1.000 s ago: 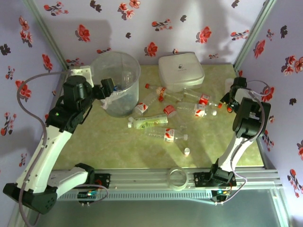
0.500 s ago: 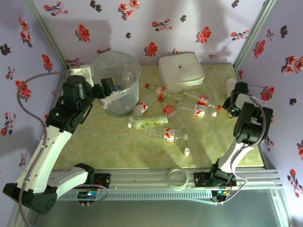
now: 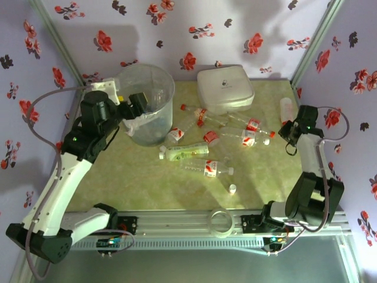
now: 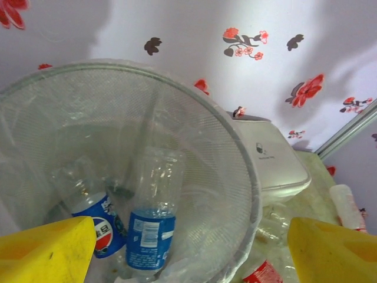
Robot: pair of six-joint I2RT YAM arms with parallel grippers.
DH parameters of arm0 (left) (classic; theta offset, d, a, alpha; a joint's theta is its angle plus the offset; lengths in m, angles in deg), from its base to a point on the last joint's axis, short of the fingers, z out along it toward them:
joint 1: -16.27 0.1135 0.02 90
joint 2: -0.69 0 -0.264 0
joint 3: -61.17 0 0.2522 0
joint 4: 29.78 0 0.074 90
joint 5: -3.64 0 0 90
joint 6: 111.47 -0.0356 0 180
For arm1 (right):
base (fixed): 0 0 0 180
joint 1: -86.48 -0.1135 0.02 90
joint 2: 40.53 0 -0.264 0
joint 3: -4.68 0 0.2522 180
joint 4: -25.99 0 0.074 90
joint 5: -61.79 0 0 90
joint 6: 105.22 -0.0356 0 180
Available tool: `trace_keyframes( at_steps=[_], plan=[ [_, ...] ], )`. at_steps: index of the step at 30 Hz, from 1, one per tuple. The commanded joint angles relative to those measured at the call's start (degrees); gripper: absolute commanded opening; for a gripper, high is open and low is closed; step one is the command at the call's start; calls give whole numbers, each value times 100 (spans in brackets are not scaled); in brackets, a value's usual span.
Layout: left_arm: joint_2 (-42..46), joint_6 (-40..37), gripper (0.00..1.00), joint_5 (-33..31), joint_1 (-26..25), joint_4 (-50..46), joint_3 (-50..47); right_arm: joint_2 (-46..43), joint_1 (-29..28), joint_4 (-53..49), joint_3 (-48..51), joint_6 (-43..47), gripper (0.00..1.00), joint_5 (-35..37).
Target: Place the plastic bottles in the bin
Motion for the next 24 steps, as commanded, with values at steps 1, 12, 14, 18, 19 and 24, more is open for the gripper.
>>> trace_keyframes(
  at_steps=[1,12,14,18,19,24],
  plan=[
    [-50,209,85,266,-30,343,-23,285,63,-282,-200,272,51,344],
    [319,-199,86,179,-6,-216,2,2542,157,507,-1399,780,86,837],
    [377,-280,86,115,14,-324,11,2848,156,512,-1611,922,86,837],
    [325,-338,86,96,28,-515,121,3300,155,682,-1889,1043,85,776],
    [306,-341,86,96,26,-533,150,3433,156,670,-2013,1052,84,708],
    [198,-210,86,194,23,-501,245,4036,156,382,-2702,1084,78,379]
  ],
)
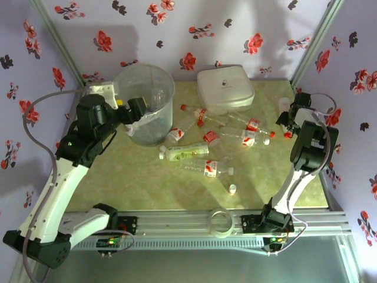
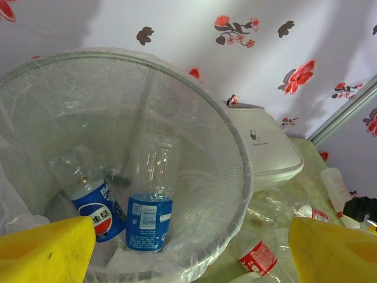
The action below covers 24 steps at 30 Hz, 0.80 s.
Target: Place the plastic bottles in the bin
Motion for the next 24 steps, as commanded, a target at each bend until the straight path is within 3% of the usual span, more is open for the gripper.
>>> trace_keyframes(
  at_steps=[1,6,7,12,24],
  plan=[
    [-86,-22,86,59,26,-62,247,225,33,-89,-335,125,76,-328],
    [-135,107,85,187,17,70,282,642,37,-584,-769,5,76,-523],
    [-148,142,86,226,18,119,277,789,29,-805,-932,-21,71,-538],
    [-183,207,85,379,13,167,347,913,28,-856,-842,-219,69,-453],
    [-137,216,85,382,21,211,294,650,15,-927,-586,-86,48,-176]
  ],
)
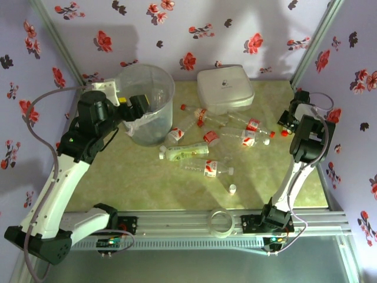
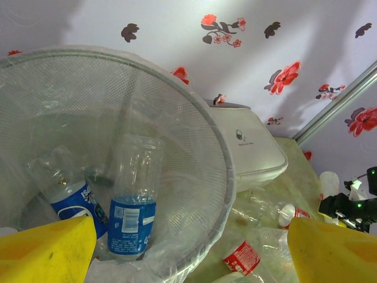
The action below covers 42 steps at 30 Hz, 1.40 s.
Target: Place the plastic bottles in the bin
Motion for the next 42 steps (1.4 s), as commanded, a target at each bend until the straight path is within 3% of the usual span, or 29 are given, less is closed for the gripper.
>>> trace_keyframes(
  at_steps=[1,7,15,22,26,33,42],
  plan=[
    [38,43,85,116,10,158,126,-234,-15,-355,315,20,47,133],
    [20,46,85,116,18,201,92,-952,-104,-133,990,37,38,353],
    [13,83,85,140,10,331,-5,-2354,-352,-247,1793,-39,35,578],
    [-12,180,85,228,19,542,-163,-3786,-735,-312,2540,-241,34,113],
    [-63,280,85,394,16,652,-216,-4509,-1085,-305,2826,-314,34,-859],
    [-251,507,86,821,-133,924,-106,-5362,-2480,-395,2795,-432,34,-1614],
    [-605,916,93,1400,-914,1643,81,-5805,-4656,942,2856,-765,34,-2482]
  ],
)
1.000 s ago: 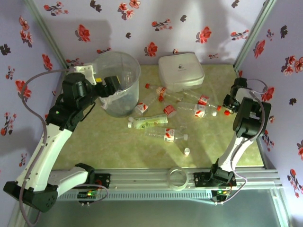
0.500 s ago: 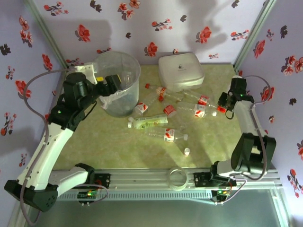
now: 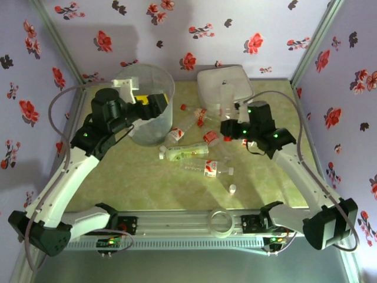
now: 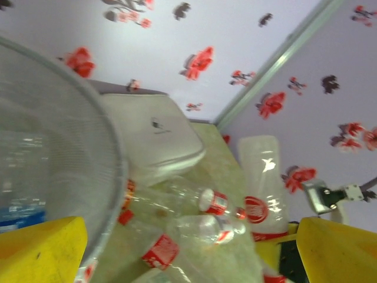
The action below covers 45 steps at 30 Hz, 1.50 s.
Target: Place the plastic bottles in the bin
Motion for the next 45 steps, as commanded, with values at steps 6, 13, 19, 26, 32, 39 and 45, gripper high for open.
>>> trace_keyframes(
  at_steps=[6,13,19,26,32,39,45],
  plan=[
    [-728,480,95,463,-820,1077,257,197,-1216,1468,-245,-277,35,-707],
    [-1015,722,96,456,-1026,1460,49,449,-1457,2568,-279,-757,35,-1021],
    [-1065,808,84,395,-1026,1653,-70,548,-1541,2753,-335,-835,35,-1109],
    [-1226,851,79,398,-1026,1691,-7,514,-1541,2970,-344,-918,35,-1219],
    [-1287,810,70,398,-1022,1657,96,510,-1541,2974,-360,-910,36,-1237],
    [-1333,799,65,402,-915,1547,326,408,-1541,2648,-417,-770,56,-1067],
    [-1336,819,64,403,-723,1516,512,-61,-1318,1820,-488,-492,99,-624]
  ],
)
